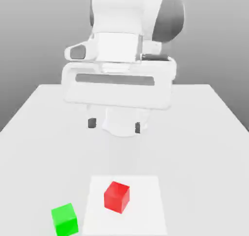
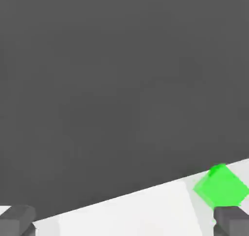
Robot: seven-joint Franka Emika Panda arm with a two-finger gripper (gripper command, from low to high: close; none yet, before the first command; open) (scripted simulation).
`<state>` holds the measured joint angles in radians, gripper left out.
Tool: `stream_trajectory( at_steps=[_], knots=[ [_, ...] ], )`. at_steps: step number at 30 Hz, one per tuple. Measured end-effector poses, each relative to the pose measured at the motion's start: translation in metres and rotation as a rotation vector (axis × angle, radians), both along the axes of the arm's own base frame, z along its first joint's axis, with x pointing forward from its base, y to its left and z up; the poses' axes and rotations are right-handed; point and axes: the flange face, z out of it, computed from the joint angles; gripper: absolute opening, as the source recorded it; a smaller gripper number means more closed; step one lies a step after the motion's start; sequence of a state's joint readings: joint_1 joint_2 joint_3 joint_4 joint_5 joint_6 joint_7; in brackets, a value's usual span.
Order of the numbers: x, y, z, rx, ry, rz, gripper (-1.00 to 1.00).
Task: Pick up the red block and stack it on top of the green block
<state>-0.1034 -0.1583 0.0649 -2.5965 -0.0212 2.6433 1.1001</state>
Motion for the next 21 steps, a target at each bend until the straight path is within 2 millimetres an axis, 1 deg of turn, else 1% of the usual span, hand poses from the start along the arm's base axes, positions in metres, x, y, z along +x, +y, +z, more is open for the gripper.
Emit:
stream_trajectory(
  at_steps=[2, 5, 7, 11, 12, 17, 18, 19, 21],
  knots=[
    [-0.01, -0.002, -0.042, 0.013, 0.066, -0.036, 0.0],
    [-0.032, -0.003, -0.101, 0.033, 0.165, -0.091, 0.0],
    [-0.038, -0.002, -0.129, 0.039, 0.193, -0.105, 0.0],
    [-0.04, -0.002, -0.173, 0.041, 0.202, -0.11, 0.0],
    [-0.041, -0.002, -0.182, 0.04, 0.202, -0.11, -1.0],
    [-0.041, -0.002, -0.182, 0.04, 0.201, -0.11, -1.0],
    [-0.041, -0.002, -0.187, 0.04, 0.201, -0.11, -1.0],
    [-0.041, -0.002, -0.184, 0.04, 0.201, -0.11, -1.0],
    [-0.04, -0.002, -0.168, 0.04, 0.201, -0.11, -1.0]
  ],
)
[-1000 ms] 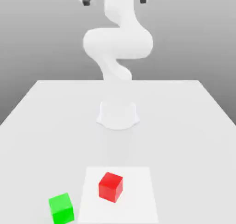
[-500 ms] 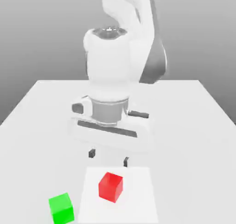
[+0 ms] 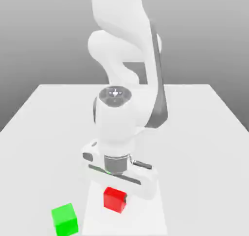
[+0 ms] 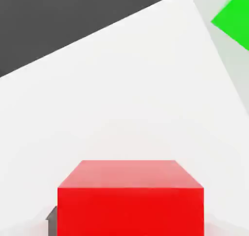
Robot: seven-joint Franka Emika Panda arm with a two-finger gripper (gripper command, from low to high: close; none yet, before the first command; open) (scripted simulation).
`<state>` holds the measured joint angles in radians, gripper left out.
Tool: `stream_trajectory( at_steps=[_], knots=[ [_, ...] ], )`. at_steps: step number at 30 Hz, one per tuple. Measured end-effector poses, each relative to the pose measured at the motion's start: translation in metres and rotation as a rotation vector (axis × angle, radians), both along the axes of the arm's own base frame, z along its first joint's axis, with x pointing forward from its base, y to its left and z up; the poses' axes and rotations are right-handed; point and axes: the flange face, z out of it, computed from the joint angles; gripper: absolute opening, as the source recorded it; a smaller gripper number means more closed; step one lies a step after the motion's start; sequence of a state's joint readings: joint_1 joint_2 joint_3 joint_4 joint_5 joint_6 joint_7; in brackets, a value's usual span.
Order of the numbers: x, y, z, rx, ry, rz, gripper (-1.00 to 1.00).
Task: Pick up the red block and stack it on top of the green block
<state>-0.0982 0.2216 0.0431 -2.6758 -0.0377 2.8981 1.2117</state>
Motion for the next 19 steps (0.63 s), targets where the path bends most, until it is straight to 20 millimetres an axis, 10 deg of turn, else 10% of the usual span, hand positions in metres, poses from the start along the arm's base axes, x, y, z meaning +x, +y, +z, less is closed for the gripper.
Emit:
stream_trajectory(
  at_steps=[4, 11, 15, 16, 19],
  knots=[
    [0.001, -0.003, 0.04, 0.0, 0.0, -0.006, -1.0],
    [0.053, -0.108, 0.078, 0.001, 0.0, -0.224, -1.0],
    [0.06, -0.124, 0.04, 0.0, 0.0, -0.253, -1.0],
    [0.06, -0.125, 0.027, 0.0, 0.0, -0.254, 1.0],
    [0.06, -0.125, 0.027, 0.0, 0.0, -0.254, 1.0]
  ],
)
